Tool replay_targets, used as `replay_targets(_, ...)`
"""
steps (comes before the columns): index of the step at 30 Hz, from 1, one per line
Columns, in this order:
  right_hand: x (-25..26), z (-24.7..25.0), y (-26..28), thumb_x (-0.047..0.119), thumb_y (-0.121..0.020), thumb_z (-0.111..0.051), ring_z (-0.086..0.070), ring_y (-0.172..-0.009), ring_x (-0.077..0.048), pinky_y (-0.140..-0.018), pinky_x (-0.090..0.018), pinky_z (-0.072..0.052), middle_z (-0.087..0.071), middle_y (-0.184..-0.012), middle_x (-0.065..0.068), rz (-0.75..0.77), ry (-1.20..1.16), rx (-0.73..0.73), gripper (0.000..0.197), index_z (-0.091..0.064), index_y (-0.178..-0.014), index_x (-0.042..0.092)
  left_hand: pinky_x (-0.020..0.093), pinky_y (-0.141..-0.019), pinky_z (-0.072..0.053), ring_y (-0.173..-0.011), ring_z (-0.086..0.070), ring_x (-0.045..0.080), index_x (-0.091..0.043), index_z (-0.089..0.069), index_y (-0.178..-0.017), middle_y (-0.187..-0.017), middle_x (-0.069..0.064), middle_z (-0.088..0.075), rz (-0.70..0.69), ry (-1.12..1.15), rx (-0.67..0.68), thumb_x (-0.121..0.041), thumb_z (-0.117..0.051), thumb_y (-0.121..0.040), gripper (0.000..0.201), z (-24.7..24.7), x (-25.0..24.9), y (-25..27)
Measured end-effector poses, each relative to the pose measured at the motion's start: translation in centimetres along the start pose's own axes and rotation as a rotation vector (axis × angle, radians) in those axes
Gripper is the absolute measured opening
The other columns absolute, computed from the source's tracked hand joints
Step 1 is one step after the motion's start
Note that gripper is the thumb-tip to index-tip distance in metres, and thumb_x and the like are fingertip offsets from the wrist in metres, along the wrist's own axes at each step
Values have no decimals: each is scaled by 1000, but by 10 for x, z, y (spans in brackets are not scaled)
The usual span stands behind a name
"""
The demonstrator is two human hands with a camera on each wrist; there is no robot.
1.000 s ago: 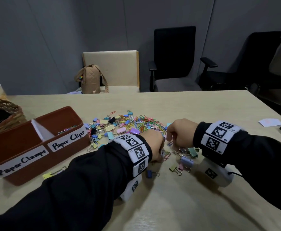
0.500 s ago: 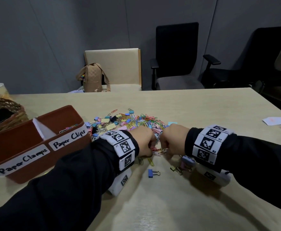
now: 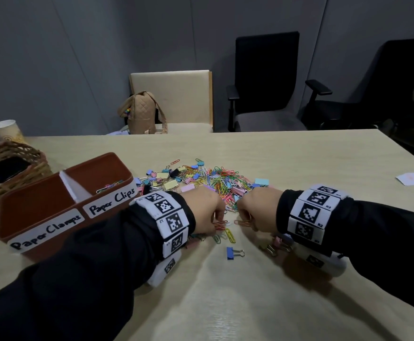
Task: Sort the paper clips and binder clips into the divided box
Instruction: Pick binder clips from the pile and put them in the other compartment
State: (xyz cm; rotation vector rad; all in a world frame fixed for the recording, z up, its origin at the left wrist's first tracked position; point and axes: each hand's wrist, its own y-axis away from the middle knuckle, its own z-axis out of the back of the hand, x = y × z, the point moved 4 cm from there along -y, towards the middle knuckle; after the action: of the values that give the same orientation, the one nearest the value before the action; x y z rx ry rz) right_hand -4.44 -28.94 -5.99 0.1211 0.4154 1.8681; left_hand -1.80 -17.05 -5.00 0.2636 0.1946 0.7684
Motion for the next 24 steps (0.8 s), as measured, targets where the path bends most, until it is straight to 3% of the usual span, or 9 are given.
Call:
replay_targets(3, -1, -2, -3, 5, -81, -59, -64, -94, -28, -67, -30, -46, -69, -102, -12, -29, -22, -9, 21, -68, -100, 7, 26, -80, -50, -95, -61, 15, -25, -61, -122, -106, -4, -68, -13, 4, 34, -33, -77, -76, 49, -1, -3, -1)
replay_targets(5, -2, -2, -2, 5, -82, -57, -65, -92, -28, -68, -30, -46, -69, -101, -12, -49, -49, -10, 20, -69, -98, 7, 27, -80, -49, -98, -61, 16, -27, -60, -125, -109, -3, -67, -32, -4, 52, -35, -76, -77, 51, -2, -6, -1)
replay_targets(10, -14, 19, 7, 4, -84, -48, -60, -80, -22, -72, -28, -48, -70, -95, -8, -110, -225, -124, 22, -69, -92, 6, 28, -82, -52, -98, -63, 16, -21, -70, -113, -107, -2, -68, -67, -19, 21, -22, -70, -83, 30, -1, -14, -1)
replay_targets(12, -25, 27, 10, 1, -83, -54, -60, -70, -16, -68, -25, -49, -70, -86, -4, -161, -370, -149, 15, -64, -81, 12, 28, -81, -53, -94, -64, 17, -17, -72, -106, -102, -1, -70, -80, -17, 11, -18, -66, -85, 21, -1, -16, -2)
replay_targets(15, -37, 26, 10, -4, -80, -60, -56, -53, -9, -54, -22, -47, -67, -72, -1, -197, -600, -160, 24, -53, -71, 17, 30, -77, -55, -86, -64, 19, -12, -73, -96, -92, 2, -70, -80, -26, -1, -17, -64, -84, 16, -1, -15, -3)
replay_targets(18, -42, 17, 9, -6, -83, -57, -51, -49, -13, -47, -21, -42, -64, -65, -2, -183, -816, -75, 23, -50, -77, 15, 28, -70, -53, -75, -59, 16, -11, -72, -88, -79, -1, -62, -65, -26, -16, -18, -67, -81, 11, -3, -12, -3)
replay_targets(22, -45, 4, 6, -13, -90, -41, -45, -53, -18, -45, -23, -39, -60, -63, -8, -173, -1232, 125, 32, -58, -102, 11, 18, -62, -47, -65, -55, 5, -17, -71, -80, -71, -9, -62, -15, 104, -63, -21, -71, -80, 4, 3, 1, 1)
replay_targets(24, -45, 2, 3, -13, -90, -33, -42, -48, -15, -42, -20, -36, -55, -63, -8, -199, -1330, 178, 35, -60, -95, 9, 19, -65, -49, -63, -55, 1, -18, -71, -80, -67, -13, -61, 11, 186, -95, -20, -71, -80, 2, 10, 9, 3)
